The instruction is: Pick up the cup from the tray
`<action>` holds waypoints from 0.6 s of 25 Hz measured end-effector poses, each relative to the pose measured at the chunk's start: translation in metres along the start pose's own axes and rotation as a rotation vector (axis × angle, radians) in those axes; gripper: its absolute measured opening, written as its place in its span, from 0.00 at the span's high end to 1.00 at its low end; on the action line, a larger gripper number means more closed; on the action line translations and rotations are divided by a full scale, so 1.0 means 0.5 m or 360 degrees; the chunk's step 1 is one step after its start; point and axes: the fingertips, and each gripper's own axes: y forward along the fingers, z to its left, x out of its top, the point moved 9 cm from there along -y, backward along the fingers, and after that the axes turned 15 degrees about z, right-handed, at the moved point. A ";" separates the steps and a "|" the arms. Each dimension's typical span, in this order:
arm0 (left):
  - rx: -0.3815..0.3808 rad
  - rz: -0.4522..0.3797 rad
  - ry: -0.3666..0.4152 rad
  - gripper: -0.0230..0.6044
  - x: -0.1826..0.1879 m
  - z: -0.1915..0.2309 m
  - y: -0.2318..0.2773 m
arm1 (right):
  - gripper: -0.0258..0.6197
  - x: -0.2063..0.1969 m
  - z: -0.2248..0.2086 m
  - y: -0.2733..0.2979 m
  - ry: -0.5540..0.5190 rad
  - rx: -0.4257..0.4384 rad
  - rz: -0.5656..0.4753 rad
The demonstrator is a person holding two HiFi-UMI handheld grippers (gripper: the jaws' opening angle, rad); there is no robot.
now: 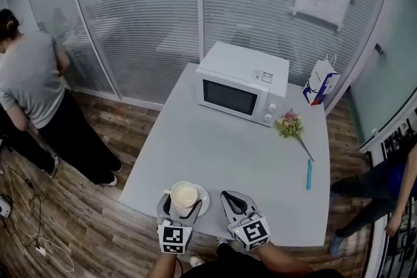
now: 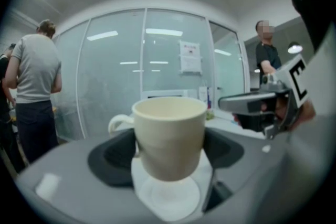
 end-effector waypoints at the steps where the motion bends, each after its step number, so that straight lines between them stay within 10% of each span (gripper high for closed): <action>1: 0.0001 -0.0017 0.0002 0.32 0.008 0.003 -0.010 | 0.95 0.011 0.003 -0.003 -0.0006 -0.0008 -0.0020; 15: 0.0023 -0.0200 0.0070 0.32 0.083 0.041 -0.083 | 0.95 0.142 0.026 -0.015 -0.0053 -0.0065 -0.0308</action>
